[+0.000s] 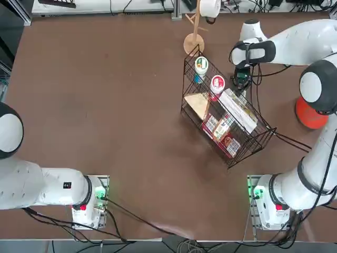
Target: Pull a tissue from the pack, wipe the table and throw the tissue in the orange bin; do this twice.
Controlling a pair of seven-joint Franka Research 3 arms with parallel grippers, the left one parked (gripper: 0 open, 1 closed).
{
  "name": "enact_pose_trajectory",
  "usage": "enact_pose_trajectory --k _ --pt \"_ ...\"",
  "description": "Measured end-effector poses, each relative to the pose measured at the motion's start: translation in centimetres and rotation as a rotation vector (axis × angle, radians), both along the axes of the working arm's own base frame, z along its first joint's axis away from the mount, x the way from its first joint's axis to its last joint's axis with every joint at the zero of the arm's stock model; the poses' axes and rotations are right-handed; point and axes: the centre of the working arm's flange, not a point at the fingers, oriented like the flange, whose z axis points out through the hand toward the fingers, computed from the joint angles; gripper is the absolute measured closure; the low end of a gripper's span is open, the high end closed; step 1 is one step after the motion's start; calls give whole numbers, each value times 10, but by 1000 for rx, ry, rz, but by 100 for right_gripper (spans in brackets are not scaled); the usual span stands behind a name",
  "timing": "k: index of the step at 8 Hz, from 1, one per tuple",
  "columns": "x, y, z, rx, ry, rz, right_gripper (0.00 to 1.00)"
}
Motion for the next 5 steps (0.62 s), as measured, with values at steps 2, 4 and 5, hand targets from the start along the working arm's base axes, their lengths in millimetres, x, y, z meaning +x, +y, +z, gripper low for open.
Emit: enact_pose_trajectory --k 2,4,5 --pt "5 -16 1 -24 -7 6 99" --pt "7 -24 1 -30 -8 0 99" --pt "7 -26 1 -37 -8 7 99"
